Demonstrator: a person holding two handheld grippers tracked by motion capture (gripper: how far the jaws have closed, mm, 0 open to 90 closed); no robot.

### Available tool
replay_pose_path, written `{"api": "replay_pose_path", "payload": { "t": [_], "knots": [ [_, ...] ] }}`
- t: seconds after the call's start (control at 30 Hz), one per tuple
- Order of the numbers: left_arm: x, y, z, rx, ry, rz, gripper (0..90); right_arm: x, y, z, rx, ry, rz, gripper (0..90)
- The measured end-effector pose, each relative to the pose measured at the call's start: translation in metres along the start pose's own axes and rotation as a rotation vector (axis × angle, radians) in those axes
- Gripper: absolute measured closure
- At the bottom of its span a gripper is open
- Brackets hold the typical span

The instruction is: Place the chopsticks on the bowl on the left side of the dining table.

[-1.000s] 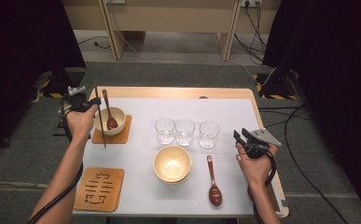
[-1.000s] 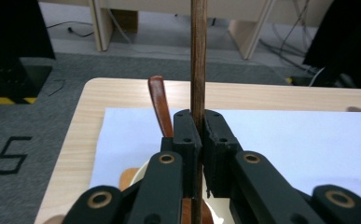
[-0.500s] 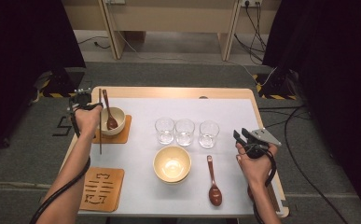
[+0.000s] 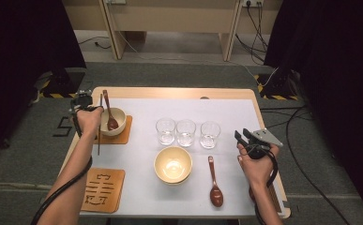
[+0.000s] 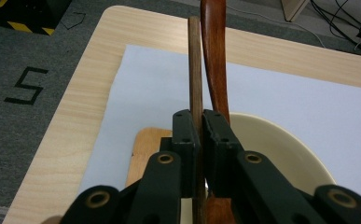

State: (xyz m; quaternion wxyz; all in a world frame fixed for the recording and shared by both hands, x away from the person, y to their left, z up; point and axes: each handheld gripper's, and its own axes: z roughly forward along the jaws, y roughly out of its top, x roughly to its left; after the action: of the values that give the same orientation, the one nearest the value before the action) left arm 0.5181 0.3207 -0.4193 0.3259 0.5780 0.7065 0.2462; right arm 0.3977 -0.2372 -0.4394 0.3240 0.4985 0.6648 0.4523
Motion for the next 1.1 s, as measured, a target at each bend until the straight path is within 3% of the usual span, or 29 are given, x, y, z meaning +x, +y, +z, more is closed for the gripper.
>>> {"api": "replay_pose_path", "payload": {
  "t": [0.4,0.57,1.1],
  "knots": [
    [-0.003,-0.004,0.006,0.030,0.002,0.024,82.7,0.000,-0.001,0.001,0.005,0.000,0.000,62.4],
    [-0.003,-0.004,0.005,0.025,0.001,0.047,77.9,0.000,-0.002,0.002,0.013,0.002,0.001,62.2],
    [-0.007,-0.001,-0.026,-0.037,-0.055,0.106,60.3,-0.001,-0.001,0.002,0.026,-0.007,0.012,61.3]
  ]
}}
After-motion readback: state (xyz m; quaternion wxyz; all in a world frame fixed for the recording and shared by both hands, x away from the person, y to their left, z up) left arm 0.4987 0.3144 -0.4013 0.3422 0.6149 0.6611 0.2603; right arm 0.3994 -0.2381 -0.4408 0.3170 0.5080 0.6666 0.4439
